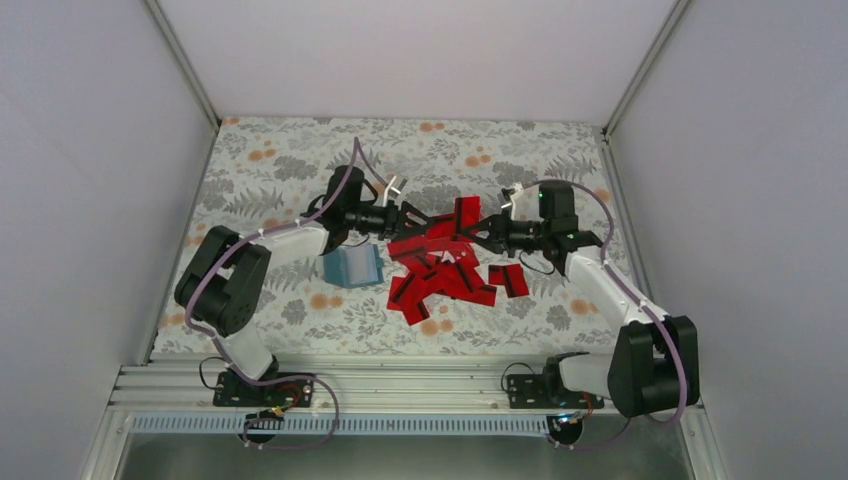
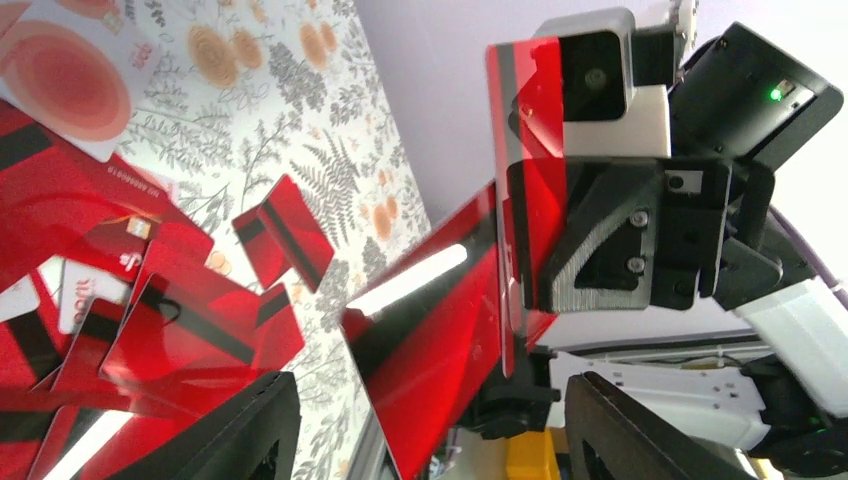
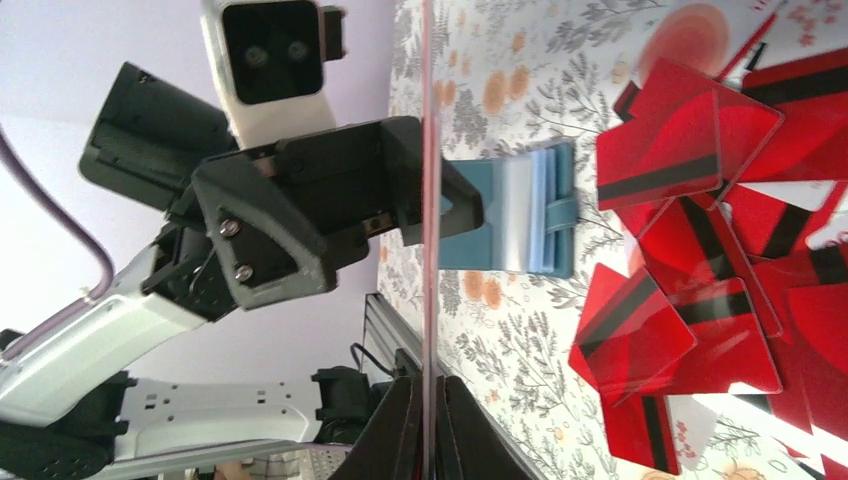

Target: Put the credit cards into the card holder

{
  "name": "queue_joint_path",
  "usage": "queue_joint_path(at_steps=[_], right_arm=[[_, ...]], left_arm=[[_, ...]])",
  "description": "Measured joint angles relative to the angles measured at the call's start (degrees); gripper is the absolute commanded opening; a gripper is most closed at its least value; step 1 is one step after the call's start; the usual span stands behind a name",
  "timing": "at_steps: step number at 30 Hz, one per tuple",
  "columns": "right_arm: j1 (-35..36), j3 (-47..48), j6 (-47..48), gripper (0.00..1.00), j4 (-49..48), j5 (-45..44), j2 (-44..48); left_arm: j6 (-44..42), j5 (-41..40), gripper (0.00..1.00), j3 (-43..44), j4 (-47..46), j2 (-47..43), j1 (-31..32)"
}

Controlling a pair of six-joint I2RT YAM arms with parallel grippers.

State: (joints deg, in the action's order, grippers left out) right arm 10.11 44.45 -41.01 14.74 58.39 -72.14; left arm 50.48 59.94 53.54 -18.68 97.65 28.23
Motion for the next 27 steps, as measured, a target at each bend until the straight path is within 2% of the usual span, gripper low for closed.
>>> queue_joint_path(at_steps=[4,11,14,15,16,17,19,22,24,27], right_arm=[[-0.07,1.33,-0.96,0.04,-0.83,1.84,0.55],[-0.13,3.02,-1.57,0.04,-2.54,4.15,0.74],[-0.31,3.56,-1.03,0.05,-2.03,4.33,0.37],[-0.42,3.67,-0.85,0.10,-1.86,4.22,0.04],[-0.63,3.67,-0.70,0.22,-1.64,4.00,-0.22],[-0.83,3.72,-0.15,0.30,-1.31,3.82,-0.57],[-0.85,4.20,1.16,0.39,0.13,3.21,-1.20],[-0.81,4.66,3.56,0.67,1.75,2.29,-1.97],[-0.81,4.37,4.87,0.75,2.10,1.66,-2.58],[-0.81,3.08,7.23,0.80,2.95,-0.15,-4.50]], left_arm=[[2.10,0.46,0.52,1.66,-2.16,1.25,0.00],[5.11,1.66,0.04,3.45,-5.01,3.08,0.00],[6.75,1.81,0.02,3.56,-6.56,3.34,-0.31],[7.43,2.08,0.02,3.56,-7.63,3.32,-0.55],[8.11,2.27,0.02,3.56,-8.81,3.23,-0.76],[8.74,2.45,0.02,3.56,-9.62,3.21,-0.90],[9.35,2.40,0.02,3.43,-9.90,3.10,-1.14],[8.46,1.27,0.02,2.60,-7.52,1.81,-1.70],[6.29,-0.11,0.02,2.32,-3.67,0.44,-2.64],[1.55,-3.98,0.02,1.86,4.39,-2.62,-4.87]])
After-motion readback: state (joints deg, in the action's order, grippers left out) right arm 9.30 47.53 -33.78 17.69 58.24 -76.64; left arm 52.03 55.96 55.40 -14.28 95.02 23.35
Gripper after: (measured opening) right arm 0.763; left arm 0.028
